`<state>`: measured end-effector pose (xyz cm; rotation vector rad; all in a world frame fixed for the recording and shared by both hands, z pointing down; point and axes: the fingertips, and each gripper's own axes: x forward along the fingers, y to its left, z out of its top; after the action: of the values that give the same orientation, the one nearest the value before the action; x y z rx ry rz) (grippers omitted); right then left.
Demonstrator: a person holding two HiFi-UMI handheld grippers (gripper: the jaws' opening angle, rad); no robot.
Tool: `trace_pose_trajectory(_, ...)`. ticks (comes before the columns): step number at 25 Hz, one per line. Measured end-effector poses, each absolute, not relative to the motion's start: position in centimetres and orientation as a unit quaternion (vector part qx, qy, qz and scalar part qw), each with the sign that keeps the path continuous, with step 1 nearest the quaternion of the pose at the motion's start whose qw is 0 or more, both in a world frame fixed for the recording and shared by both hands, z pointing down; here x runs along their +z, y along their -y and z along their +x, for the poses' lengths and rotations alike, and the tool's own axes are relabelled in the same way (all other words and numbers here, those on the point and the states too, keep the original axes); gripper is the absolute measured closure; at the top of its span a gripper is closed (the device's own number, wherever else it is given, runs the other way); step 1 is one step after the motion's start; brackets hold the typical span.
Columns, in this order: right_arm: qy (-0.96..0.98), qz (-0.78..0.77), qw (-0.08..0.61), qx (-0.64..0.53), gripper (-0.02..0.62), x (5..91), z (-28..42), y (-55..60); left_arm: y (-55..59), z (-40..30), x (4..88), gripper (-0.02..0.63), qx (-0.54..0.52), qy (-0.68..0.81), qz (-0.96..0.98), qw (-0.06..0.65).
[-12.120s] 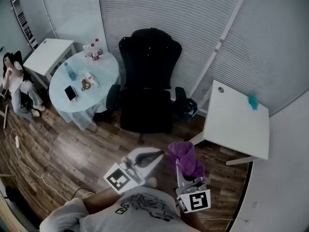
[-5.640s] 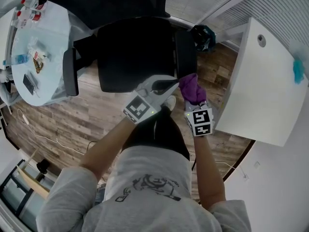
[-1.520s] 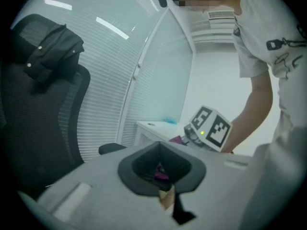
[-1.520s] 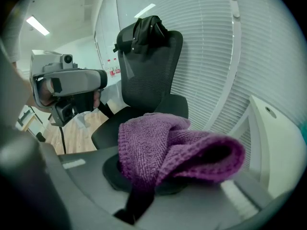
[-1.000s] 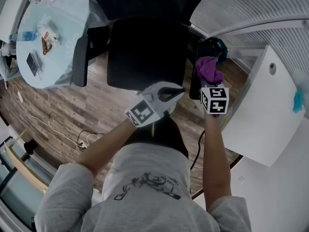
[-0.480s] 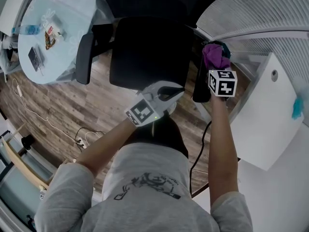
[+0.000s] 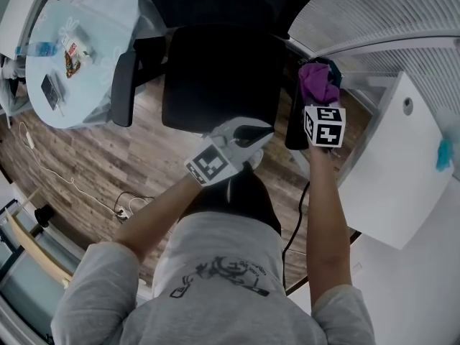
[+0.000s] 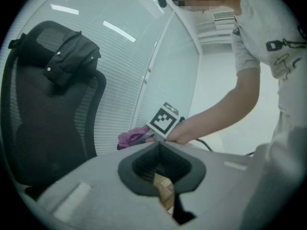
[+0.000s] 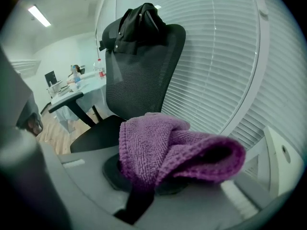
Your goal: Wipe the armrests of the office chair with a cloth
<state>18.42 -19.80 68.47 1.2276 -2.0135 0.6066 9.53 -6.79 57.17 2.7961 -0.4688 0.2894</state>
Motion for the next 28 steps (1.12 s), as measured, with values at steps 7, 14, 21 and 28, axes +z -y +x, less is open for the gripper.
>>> trace_pose_trajectory(7, 0.778, 0.466, 0.35, 0.235, 0.565, 68.1, 18.6, 15.3, 6.8, 10.5, 56.9, 0.604, 0.098, 0.156, 0.972, 0.143)
trace_pose_trajectory(14, 0.781, 0.451, 0.363, 0.234, 0.565, 67.4, 18.1, 8.7, 6.9, 11.4, 56.8, 0.604, 0.098, 0.146, 0.974, 0.142)
trace_pose_trajectory(21, 0.774, 0.453, 0.355, 0.264, 0.565, 67.1, 18.0, 2.9, 6.9, 12.2, 56.9, 0.604, 0.099, 0.137, 0.975, 0.142)
trace_pose_trajectory(28, 0.772, 0.449, 0.356, 0.275, 0.565, 66.9, 18.2, 1.3, 6.9, 12.6, 56.9, 0.604, 0.098, 0.132, 0.976, 0.142)
